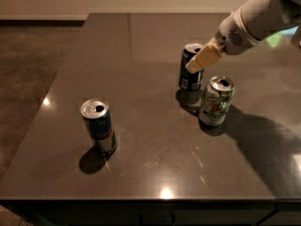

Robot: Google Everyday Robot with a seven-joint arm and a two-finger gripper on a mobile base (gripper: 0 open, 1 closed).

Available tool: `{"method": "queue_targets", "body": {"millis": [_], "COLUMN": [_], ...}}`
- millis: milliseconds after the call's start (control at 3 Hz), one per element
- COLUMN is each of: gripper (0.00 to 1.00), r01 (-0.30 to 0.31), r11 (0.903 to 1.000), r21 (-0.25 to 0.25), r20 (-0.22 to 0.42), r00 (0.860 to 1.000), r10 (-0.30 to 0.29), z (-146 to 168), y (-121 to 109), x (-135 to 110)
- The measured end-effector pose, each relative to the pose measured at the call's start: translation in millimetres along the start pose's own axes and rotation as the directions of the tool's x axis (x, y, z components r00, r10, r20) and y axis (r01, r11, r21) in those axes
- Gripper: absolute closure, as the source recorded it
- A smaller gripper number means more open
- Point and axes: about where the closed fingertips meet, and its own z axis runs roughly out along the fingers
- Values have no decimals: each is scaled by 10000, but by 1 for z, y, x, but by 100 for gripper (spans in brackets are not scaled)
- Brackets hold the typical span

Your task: Move pepsi can near 7up can

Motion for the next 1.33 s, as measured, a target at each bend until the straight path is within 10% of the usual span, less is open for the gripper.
{"method": "queue_targets", "body": {"millis": [333, 1333], "gripper": [100, 36], "r01": [-71, 94], "r11": [9997, 10000], "r21": [-214, -28], "r20": [-78, -332], "r00": [9999, 9994], "r10": [69, -95], "z": [3, 4], "y": [12, 29], "x": [10, 21]}}
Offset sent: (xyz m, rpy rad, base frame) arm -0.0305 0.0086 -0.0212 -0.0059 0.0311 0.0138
